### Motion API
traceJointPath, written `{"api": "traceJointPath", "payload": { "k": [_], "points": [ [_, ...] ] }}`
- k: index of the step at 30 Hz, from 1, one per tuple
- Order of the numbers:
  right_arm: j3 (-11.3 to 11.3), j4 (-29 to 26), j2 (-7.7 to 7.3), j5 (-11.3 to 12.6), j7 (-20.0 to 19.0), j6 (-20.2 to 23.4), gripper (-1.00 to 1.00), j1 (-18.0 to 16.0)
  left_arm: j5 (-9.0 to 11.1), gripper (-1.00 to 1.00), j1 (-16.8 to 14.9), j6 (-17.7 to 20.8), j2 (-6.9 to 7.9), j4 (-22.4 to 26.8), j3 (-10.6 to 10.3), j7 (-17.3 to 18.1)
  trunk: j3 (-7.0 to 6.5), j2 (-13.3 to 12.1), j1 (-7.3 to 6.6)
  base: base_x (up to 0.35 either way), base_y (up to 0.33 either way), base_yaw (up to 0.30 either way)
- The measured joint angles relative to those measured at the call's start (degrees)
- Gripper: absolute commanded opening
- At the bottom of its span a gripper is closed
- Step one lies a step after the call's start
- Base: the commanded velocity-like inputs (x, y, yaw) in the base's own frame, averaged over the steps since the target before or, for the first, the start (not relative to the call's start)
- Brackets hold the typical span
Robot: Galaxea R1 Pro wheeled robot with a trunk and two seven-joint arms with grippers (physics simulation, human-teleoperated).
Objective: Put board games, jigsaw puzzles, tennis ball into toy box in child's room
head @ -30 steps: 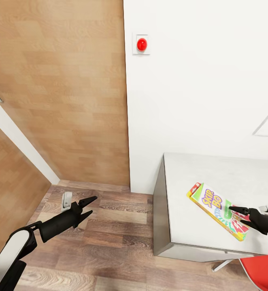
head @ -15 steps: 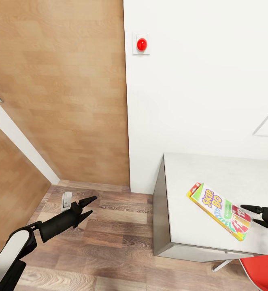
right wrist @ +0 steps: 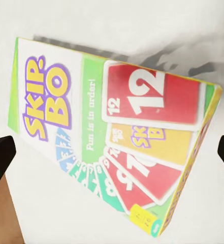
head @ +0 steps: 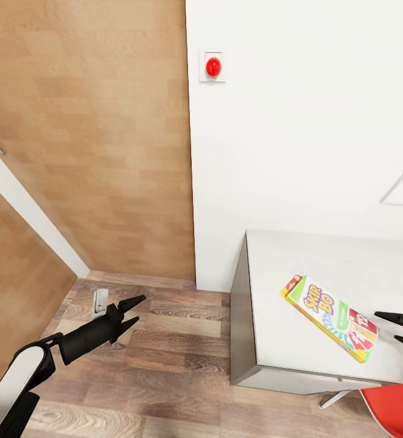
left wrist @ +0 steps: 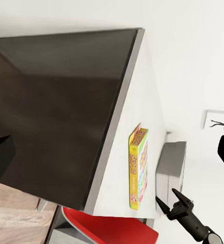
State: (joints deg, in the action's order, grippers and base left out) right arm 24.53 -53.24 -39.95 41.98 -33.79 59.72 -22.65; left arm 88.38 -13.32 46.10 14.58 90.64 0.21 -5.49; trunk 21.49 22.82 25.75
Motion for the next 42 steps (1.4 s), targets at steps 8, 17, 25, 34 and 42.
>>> {"api": "traceJointPath", "payload": {
  "k": [8,17,25,34,42],
  "points": [
    [0.14,0.49,-0.13,-0.03,0.04,0.00,1.00,0.02,-0.01,1.00,0.00,-0.02,0.00,0.00,0.02,0.00,0.00,0.00,0.00,0.000,0.000,0.000],
    [0.21,0.75,-0.16,-0.11,0.05,0.00,1.00,0.04,-0.03,1.00,0.00,0.01,0.00,0.00,0.02,0.00,0.19,0.00,0.00,0.000,0.000,0.000],
    [0.16,0.83,-0.10,-0.30,0.06,0.00,1.00,0.01,-0.04,1.00,0.00,-0.02,0.00,0.00,0.03,-0.01,0.73,0.00,0.00,0.000,0.000,0.000],
    [0.03,0.91,-0.04,-0.46,0.06,0.00,1.00,-0.03,0.00,1.00,0.00,0.01,0.00,0.00,0.03,-0.01,1.49,0.00,0.00,0.000,0.000,0.000],
    [-0.01,0.93,-0.01,-0.49,0.06,0.00,1.00,-0.04,-0.02,1.00,0.00,0.02,0.00,0.00,0.03,0.00,2.18,0.00,0.00,0.000,0.000,0.000]
  ]
}}
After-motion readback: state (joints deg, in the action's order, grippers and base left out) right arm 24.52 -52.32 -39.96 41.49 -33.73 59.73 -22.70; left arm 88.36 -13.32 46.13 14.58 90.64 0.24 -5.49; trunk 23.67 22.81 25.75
